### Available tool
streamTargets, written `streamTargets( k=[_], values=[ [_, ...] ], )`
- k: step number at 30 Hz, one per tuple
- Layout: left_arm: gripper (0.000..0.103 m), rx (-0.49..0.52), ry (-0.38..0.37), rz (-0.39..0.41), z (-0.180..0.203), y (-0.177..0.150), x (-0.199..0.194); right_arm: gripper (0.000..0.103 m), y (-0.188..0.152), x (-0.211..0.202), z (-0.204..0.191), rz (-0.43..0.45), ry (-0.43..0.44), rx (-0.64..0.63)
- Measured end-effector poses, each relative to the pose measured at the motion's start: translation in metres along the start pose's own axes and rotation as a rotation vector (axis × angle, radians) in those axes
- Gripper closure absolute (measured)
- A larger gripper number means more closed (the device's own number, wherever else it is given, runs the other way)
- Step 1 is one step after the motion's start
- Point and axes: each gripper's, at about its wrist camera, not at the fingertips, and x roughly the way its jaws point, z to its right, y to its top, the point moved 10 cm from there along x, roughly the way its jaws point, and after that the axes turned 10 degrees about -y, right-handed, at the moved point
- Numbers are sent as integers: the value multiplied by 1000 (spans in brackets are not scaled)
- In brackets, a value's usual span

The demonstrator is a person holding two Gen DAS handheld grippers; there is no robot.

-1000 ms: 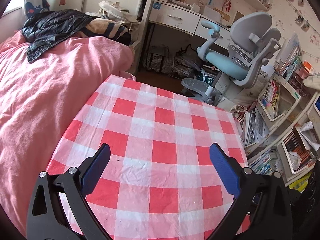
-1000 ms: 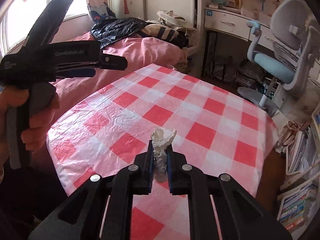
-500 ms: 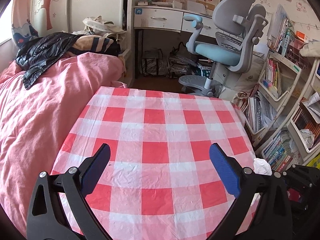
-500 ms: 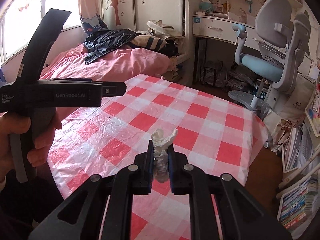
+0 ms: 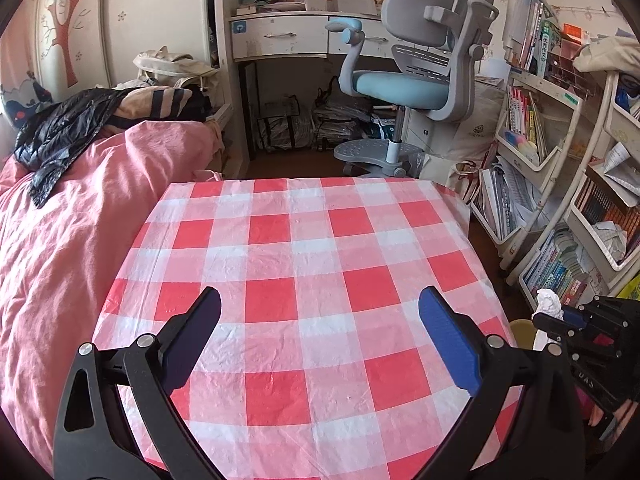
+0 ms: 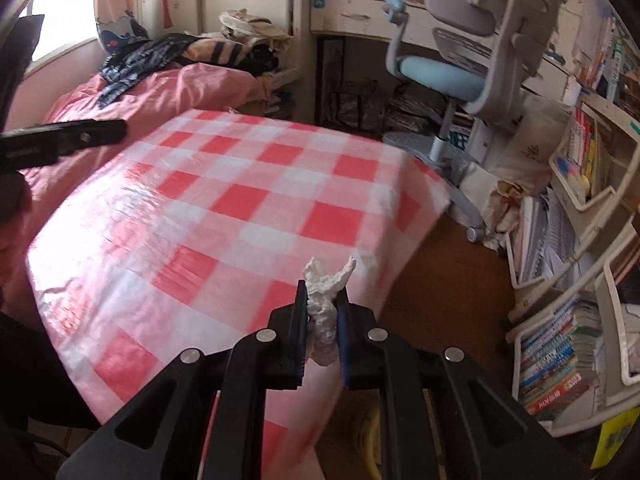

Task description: Collect trash

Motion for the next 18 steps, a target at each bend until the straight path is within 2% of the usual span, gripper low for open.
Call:
streamTargets(
  k=[4,7,8,10,12,15,18],
  values=[
    [7,32,3,-3,8,-1,-2,88,-55,29,59,-159,-107,44],
    [7,41,8,-6,9,-2,-5,85,-94,47,90,-275,-149,83],
    [7,43,9,-8,9,-2,-5,81,-109,54,97,-325,-151,97],
    [7,47,13,-13,9,-2,-5,45,-131,65,108,-401,-189,96],
    [7,51,15,-15,9,-2,-6,44,-145,70,113,-460,-187,110],
    [7,47,7,-15,10,-1,-8,42,-134,65,117,-441,-221,133],
    [7,31,-13,-10,9,1,-12,39,-104,50,109,-347,-226,169]
  ],
)
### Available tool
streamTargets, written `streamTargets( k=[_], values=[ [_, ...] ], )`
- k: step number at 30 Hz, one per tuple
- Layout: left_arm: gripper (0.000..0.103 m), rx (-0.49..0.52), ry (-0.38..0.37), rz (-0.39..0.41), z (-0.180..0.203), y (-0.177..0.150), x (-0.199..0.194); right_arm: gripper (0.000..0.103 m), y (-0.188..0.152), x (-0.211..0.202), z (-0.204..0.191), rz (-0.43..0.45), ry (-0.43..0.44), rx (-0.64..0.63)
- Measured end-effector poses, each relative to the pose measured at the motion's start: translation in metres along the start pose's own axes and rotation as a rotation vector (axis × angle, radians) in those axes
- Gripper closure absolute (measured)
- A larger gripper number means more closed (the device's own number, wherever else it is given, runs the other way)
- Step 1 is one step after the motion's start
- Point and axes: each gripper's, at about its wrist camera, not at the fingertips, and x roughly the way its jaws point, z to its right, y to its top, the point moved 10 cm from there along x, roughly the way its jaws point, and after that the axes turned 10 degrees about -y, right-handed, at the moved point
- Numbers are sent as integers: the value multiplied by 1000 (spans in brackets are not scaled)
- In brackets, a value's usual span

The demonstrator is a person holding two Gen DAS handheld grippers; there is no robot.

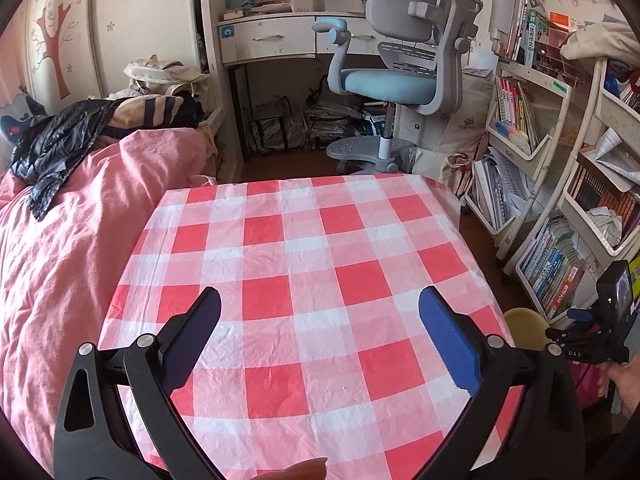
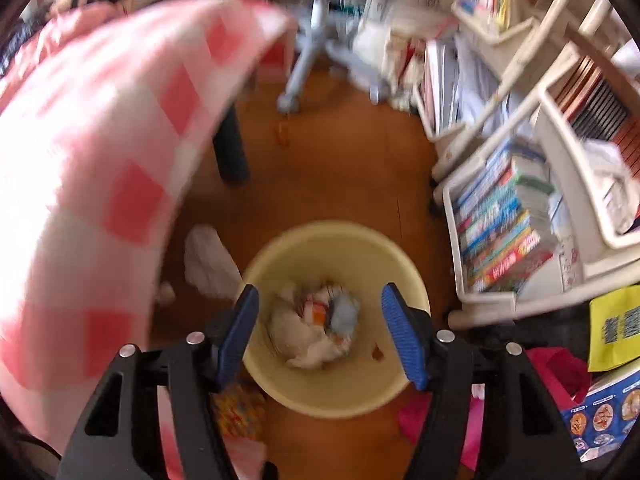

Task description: Collect trash

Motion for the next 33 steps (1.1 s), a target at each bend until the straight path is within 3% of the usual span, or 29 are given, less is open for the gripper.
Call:
streamTargets(
  k=[2,4,6,8,13,18,23,27,30,33],
  values=[
    [7,-15,-4,9,-2,3,-6,31,22,-33,-17,105,31,21],
    [7,-30,-3,26,-5,6,-14,10,41,-68,-36,223,66,24],
    [7,-34,4,50,-9,9,-24,8,58,-116,-68,369,109,4],
    [7,-35,28,66,-17,12,-34,8,66,-150,-101,456,142,-21],
    [7,-60,78,81,-50,15,-52,8,62,-191,-167,524,201,-83],
    [7,-87,111,93,-84,12,-70,8,67,-218,-191,579,299,-2],
    [7,-80,120,95,-106,6,-78,8,79,-229,-202,642,224,20],
    [7,-97,51,128,-109,0,-81,8,83,-233,-212,676,157,-12],
    [7,-104,8,161,-106,1,-88,8,85,-234,-217,688,152,-26],
    [7,-76,25,181,-103,4,-92,8,85,-238,-218,713,145,-31]
  ],
)
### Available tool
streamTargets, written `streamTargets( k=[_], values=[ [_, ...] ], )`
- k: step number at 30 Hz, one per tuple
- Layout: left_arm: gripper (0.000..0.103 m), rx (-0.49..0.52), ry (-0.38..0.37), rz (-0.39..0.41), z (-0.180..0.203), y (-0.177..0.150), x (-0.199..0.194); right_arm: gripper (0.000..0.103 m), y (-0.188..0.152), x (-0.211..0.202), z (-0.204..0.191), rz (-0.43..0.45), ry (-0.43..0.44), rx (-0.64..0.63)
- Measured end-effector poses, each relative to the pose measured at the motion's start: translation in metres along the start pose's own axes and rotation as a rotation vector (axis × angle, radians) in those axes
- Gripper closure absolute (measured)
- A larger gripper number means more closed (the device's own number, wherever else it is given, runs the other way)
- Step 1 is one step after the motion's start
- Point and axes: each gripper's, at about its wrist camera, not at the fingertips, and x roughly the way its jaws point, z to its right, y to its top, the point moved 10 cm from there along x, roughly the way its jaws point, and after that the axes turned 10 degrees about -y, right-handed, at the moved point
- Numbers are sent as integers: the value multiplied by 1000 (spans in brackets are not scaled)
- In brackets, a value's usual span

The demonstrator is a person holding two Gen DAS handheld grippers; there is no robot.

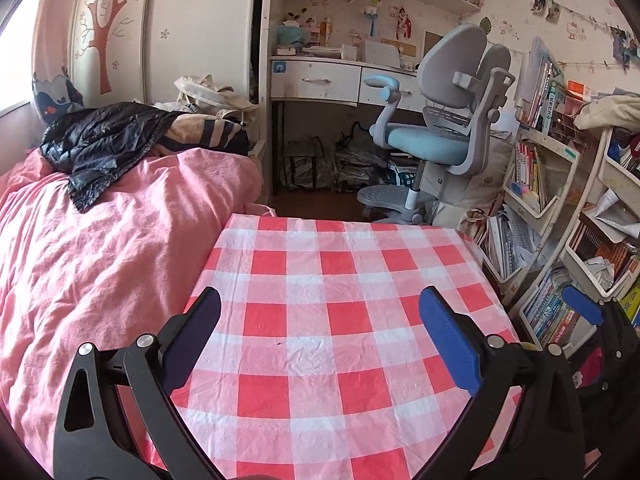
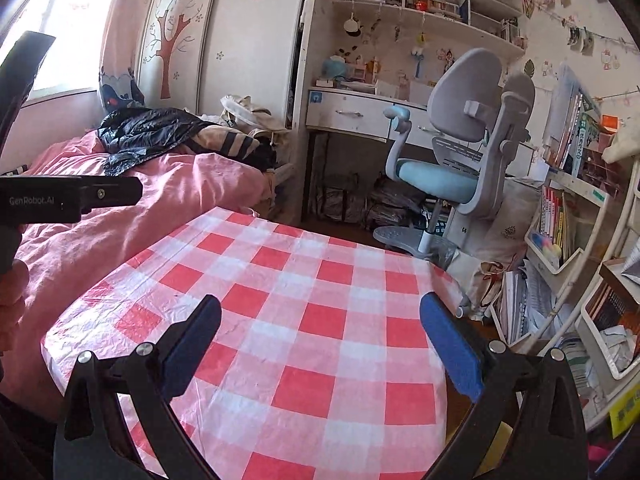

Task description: Collect trash

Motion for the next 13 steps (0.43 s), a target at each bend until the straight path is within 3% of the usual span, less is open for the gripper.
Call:
streamTargets(
  k=[5,11,13],
  values=[
    [7,-13,6,-2,-1,2,3,8,6,2,-2,25,-9,-14],
    [7,-43,68,-103,-19,-10,20,8,12,6,-10,43,8,-18],
    [7,-76,57,-131,-25,-15,24,8,12,7,-14,45,14,-27]
  ],
)
